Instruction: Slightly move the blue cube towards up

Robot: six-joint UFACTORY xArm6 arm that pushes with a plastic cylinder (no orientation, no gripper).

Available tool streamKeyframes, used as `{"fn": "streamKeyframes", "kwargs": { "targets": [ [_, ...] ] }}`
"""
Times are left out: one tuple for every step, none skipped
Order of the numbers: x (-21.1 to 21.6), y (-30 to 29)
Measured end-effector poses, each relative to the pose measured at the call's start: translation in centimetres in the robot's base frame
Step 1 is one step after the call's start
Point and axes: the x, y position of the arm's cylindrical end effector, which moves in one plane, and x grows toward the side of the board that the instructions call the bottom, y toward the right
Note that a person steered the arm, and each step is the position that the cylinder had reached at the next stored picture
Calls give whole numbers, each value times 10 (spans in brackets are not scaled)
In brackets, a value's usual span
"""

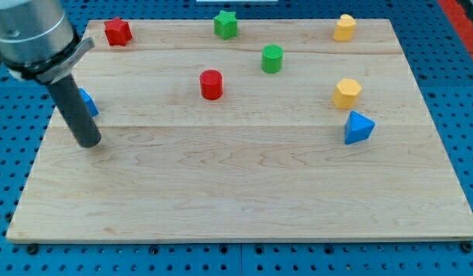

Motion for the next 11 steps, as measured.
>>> {"fn": "streamKeyframes", "kwargs": {
  "targets": [
    [4, 5],
    [4, 5],
    [40, 4],
    [25, -21],
    [-25, -10],
    [-14, -36],
    [-18, -42],
    [-52, -43],
    [-58, -13],
    [-58, 9],
    [-56, 35]
  ]
}}
